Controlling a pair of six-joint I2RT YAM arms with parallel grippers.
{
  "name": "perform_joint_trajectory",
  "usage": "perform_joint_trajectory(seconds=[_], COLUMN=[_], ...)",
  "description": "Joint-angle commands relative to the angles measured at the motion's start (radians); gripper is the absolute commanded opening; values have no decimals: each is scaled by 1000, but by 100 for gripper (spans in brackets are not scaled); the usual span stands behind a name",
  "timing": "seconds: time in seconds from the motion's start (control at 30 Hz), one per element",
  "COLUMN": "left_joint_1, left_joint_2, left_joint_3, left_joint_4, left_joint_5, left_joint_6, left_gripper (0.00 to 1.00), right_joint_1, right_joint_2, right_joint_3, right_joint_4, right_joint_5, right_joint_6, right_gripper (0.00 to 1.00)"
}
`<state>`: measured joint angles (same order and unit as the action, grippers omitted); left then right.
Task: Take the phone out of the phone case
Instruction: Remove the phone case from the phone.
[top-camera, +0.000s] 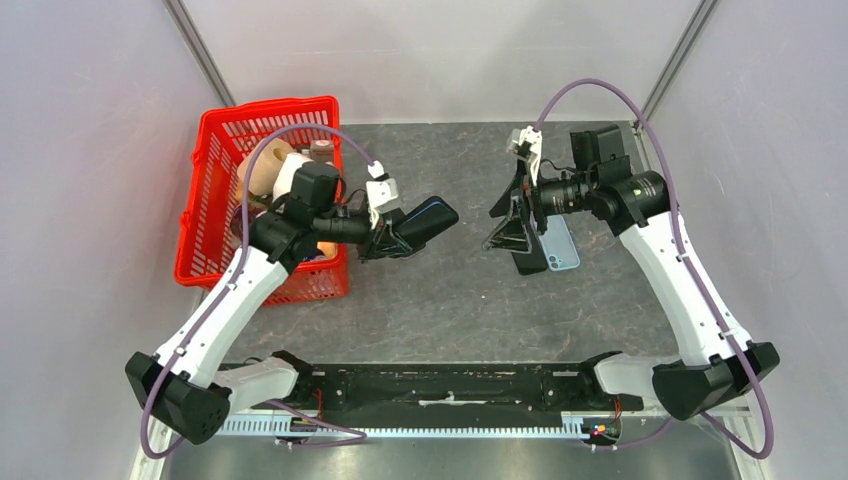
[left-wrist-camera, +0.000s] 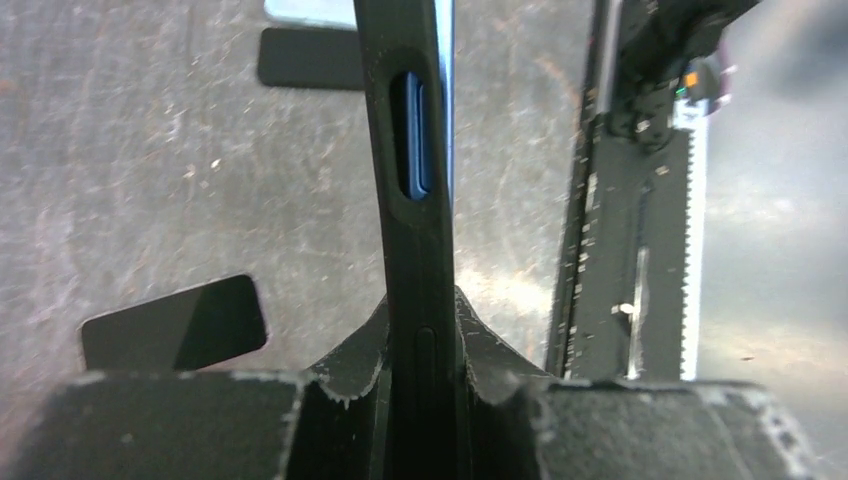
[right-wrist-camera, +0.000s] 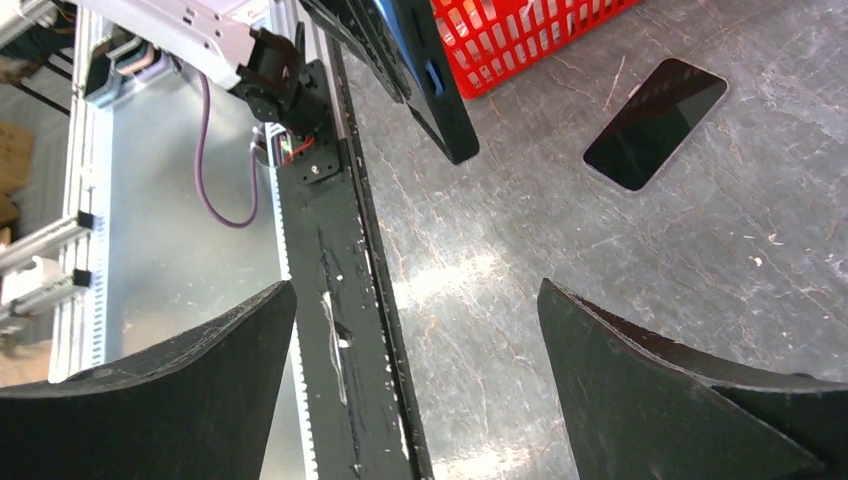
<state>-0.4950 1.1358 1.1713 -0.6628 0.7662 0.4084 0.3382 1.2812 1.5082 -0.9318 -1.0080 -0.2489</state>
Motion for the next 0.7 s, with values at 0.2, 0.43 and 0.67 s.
perform_joint_trajectory(seconds=[0.2,0.43,0.67], left_joint_1=[25,25,24], left_joint_2=[-25,-33,-33], left_joint_3=[41,7,-12], left_joint_4=[191,258,275], left_joint_5=[356,364,374], left_joint_6=[-247,-303,-311], left_gripper=[2,2,2], right_joint_1=[140,205,217], right_joint_2=[13,88,122], right_joint_3=[61,135,169], right_joint_4=[-51,-73,-67], right_joint_5=[19,31,39], right_joint_6=[-150,-145,-135], right_gripper=[89,80,73])
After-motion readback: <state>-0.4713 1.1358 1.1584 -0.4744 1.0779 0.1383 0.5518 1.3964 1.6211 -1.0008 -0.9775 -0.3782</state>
